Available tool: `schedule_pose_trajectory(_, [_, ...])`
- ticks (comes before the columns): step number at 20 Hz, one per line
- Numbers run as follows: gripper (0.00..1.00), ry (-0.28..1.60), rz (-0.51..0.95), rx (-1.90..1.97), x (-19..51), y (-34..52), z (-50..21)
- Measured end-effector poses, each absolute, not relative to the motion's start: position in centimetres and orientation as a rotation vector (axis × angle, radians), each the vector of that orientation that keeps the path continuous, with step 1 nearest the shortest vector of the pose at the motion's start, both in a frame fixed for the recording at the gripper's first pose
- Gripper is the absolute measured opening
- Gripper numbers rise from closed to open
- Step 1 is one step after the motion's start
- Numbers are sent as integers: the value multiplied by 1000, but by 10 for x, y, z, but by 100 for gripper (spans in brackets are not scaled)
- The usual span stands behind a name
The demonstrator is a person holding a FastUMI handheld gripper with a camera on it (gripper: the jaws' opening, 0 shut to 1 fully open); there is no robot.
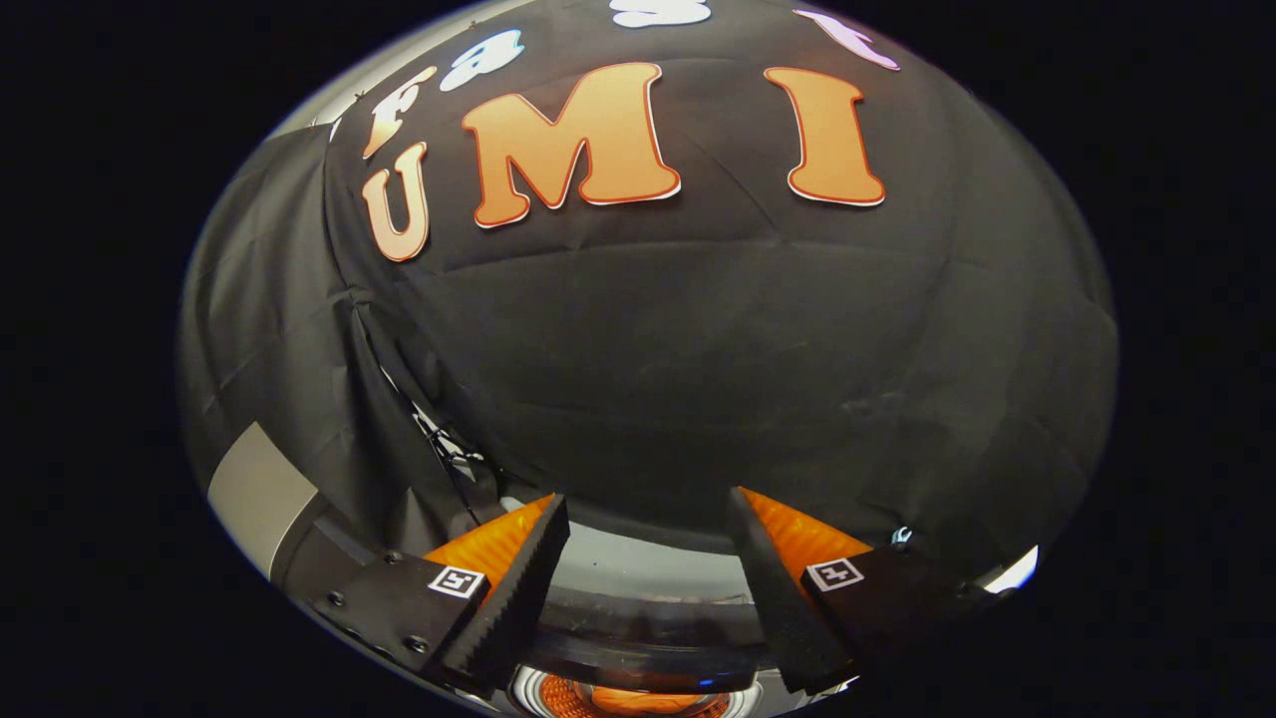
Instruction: Put the clothes into the washing machine and then close the washing machine lid.
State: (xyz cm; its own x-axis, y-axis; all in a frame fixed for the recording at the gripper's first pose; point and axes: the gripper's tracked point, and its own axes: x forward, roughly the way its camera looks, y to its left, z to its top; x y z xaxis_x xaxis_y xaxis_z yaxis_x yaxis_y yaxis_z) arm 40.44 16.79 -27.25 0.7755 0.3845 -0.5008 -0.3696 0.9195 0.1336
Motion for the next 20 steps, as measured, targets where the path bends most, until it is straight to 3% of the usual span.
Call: schedule_pose_trajectory(20, [100, 436, 364, -5, 313, 144, -271])
